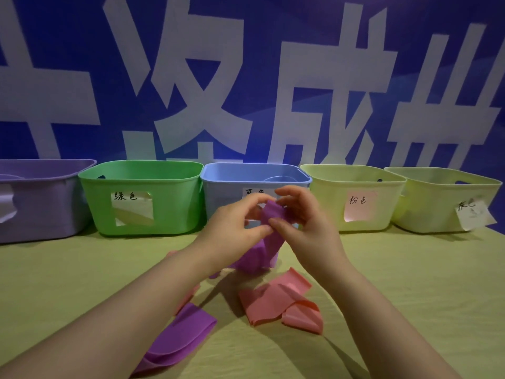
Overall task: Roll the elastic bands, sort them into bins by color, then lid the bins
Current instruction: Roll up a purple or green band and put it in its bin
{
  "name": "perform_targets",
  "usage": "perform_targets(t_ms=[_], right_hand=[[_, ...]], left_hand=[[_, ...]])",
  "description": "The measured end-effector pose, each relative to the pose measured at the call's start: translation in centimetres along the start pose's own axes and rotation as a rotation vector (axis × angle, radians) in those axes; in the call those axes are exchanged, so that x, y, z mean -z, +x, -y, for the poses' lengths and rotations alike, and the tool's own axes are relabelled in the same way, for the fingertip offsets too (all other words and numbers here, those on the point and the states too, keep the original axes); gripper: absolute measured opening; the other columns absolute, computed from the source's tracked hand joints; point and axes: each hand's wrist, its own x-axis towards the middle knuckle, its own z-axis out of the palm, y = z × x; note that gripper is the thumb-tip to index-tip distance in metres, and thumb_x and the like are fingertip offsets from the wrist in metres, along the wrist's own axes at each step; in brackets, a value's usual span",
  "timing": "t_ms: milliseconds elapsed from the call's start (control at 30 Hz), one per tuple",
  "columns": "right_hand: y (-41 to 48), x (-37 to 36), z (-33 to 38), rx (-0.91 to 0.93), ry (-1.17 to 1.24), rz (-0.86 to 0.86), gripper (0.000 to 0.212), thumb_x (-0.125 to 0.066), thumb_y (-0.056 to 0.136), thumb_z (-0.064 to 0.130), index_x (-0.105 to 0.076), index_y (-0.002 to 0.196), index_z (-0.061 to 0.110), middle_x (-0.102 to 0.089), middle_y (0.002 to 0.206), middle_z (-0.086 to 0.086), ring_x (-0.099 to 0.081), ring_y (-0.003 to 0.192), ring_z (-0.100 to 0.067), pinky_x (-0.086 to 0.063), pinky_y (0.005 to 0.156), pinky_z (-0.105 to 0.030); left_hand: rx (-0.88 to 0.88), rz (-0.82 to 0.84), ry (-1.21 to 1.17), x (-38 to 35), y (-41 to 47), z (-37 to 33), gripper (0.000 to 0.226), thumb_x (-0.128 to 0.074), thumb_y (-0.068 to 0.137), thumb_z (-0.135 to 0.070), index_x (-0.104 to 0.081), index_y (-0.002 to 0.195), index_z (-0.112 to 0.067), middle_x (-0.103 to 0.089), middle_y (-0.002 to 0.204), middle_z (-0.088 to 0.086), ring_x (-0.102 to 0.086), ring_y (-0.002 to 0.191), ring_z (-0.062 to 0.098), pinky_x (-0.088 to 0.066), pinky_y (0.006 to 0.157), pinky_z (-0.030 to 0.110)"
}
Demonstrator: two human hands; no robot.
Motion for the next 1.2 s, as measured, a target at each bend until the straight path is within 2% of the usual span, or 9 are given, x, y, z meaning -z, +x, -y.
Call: perform_targets(t_ms=[67, 167, 300, 400, 500, 633, 867, 1067, 1200], right_hand=[[0.0, -0.1, -0.2, 0.026, -0.06, -0.019, 0.045, -0.07, 0.077, 0.003, -0.05, 0.093, 0.041, -0.057, 0.093, 0.02, -0.057, 0.086, 0.005, -0.045, 0.075, -0.009], [0.0, -0.2, -0.8, 0.085, -0.185, -0.046, 0.032, -0.073, 0.075, 0.005, -0.059, 0.096, 0.025, -0.052, 0.092, 0.023, -0.053, 0.085, 0.012, -0.041, 0.074, -0.005], [-0.3, -0.5, -1.2, 0.156, -0.272, -0.031, 0.026, -0.073, 0.072, 0.008, -0.066, 0.097, 0.011, -0.051, 0.088, 0.023, -0.053, 0.082, 0.011, -0.04, 0.074, -0.004], [-0.6, -1.0, -1.1, 0.182, -0.287, -0.015, 0.026, -0.07, 0.07, 0.02, -0.066, 0.095, 0.012, -0.052, 0.087, 0.015, -0.056, 0.079, 0.003, -0.043, 0.072, -0.008], [-0.8, -1.2, -1.2, 0.14, -0.307, -0.017, 0.021, -0.076, 0.071, 0.017, -0.066, 0.089, 0.015, -0.054, 0.085, 0.01, -0.056, 0.075, 0.0, -0.044, 0.069, -0.01], [-1.1, -1.3, -1.5, 0.106, -0.347, -0.013, 0.021, -0.079, 0.068, 0.017, -0.068, 0.086, 0.016, -0.054, 0.077, 0.015, -0.052, 0.07, 0.002, -0.041, 0.067, -0.008], [-1.4, -1.5, -0.6, 0.085, -0.393, -0.004, 0.014, -0.078, 0.071, 0.015, -0.069, 0.082, 0.017, -0.06, 0.077, 0.009, -0.055, 0.07, -0.004, -0.046, 0.067, -0.018], [-1.4, -1.3, -0.4, 0.057, -0.336, 0.048, 0.022, -0.08, 0.068, 0.013, -0.07, 0.087, 0.015, -0.054, 0.077, 0.02, -0.053, 0.076, 0.007, -0.042, 0.07, -0.01], [-1.4, -1.3, -0.6, 0.037, -0.361, 0.047, 0.024, -0.079, 0.068, 0.011, -0.07, 0.089, 0.015, -0.056, 0.077, 0.016, -0.053, 0.072, 0.008, -0.04, 0.068, -0.007]], left_hand=[[0.01, -0.023, -0.034, -0.1, -0.2, 0.3, 0.041, -0.068, 0.079, -0.02, -0.051, 0.099, -0.051, -0.067, 0.087, -0.003, -0.064, 0.085, 0.016, -0.051, 0.085, 0.044], [0.049, -0.06, -0.109, -0.3, -0.7, 0.7, 0.042, -0.063, 0.084, -0.011, -0.053, 0.097, -0.049, -0.063, 0.073, -0.004, -0.061, 0.074, 0.014, -0.05, 0.08, 0.041], [0.062, -0.099, -0.179, -0.4, -1.3, 1.0, 0.024, -0.064, 0.081, -0.02, -0.06, 0.087, -0.042, -0.066, 0.074, -0.007, -0.062, 0.075, 0.016, -0.048, 0.076, 0.033], [0.045, -0.157, -0.157, -0.5, -1.5, 1.5, 0.027, -0.066, 0.082, -0.007, -0.058, 0.078, -0.033, -0.06, 0.067, -0.01, -0.059, 0.07, 0.015, -0.048, 0.073, 0.037], [0.026, -0.193, -0.131, -0.5, -1.8, 1.5, 0.03, -0.065, 0.083, -0.007, -0.057, 0.083, -0.036, -0.062, 0.071, -0.002, -0.062, 0.074, 0.021, -0.049, 0.076, 0.042], [0.007, -0.199, -0.079, -0.5, -2.6, 1.5, 0.039, -0.065, 0.082, -0.005, -0.062, 0.084, -0.045, -0.068, 0.081, -0.009, -0.063, 0.081, 0.009, -0.051, 0.081, 0.032], [-0.034, -0.234, 0.124, -0.5, -3.1, 1.5, 0.019, -0.067, 0.081, -0.009, -0.07, 0.095, -0.022, -0.067, 0.084, -0.008, -0.06, 0.079, 0.005, -0.046, 0.074, 0.022], [-0.064, -0.287, 0.181, -0.4, -3.2, 1.6, 0.016, -0.066, 0.081, -0.006, -0.067, 0.089, -0.02, -0.063, 0.081, -0.012, -0.056, 0.076, 0.003, -0.039, 0.067, 0.011], [-0.051, -0.289, 0.179, -0.6, -3.3, 1.3, 0.017, -0.067, 0.08, -0.007, -0.068, 0.092, -0.019, -0.061, 0.079, -0.014, -0.055, 0.078, 0.003, -0.038, 0.067, 0.007]])
